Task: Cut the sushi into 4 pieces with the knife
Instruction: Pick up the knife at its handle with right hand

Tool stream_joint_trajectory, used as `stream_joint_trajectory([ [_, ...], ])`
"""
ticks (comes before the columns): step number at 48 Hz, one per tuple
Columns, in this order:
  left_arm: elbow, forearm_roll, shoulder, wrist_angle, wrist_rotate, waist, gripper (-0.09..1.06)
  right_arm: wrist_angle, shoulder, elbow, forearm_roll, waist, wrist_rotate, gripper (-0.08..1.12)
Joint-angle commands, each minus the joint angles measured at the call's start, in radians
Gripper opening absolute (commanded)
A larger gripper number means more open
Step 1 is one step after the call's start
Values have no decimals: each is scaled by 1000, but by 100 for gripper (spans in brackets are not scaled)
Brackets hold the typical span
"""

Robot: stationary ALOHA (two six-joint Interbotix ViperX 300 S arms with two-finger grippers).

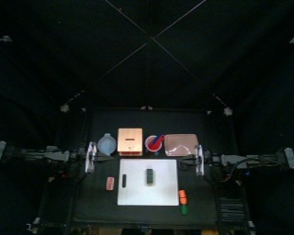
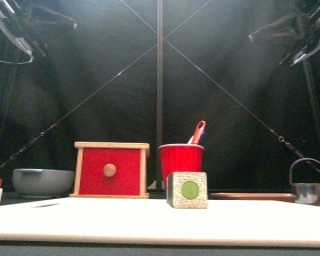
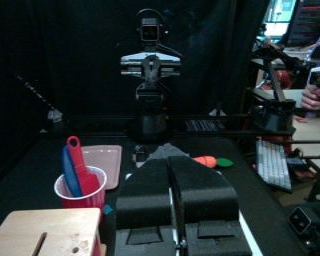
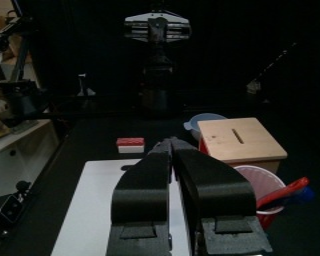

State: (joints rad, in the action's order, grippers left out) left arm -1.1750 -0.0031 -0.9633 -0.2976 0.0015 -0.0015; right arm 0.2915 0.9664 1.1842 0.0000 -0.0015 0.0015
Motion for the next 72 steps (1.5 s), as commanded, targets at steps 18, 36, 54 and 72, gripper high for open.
stream_joint_trajectory([
  [18, 95, 9, 179, -20, 3, 60, 5, -325, -265, -333, 270, -239, 40, 11],
  [36, 35, -18, 288, -81, -5, 34, 33, -1008, -588, -772, 334, -486, 34, 65],
  [54, -38, -14, 290, -225, -3, 2, 55, -1270, -827, -988, 373, -595, 18, 96],
  [72, -34, -18, 290, -225, -6, -3, 58, -1431, -989, -1098, 365, -601, -11, 96],
])
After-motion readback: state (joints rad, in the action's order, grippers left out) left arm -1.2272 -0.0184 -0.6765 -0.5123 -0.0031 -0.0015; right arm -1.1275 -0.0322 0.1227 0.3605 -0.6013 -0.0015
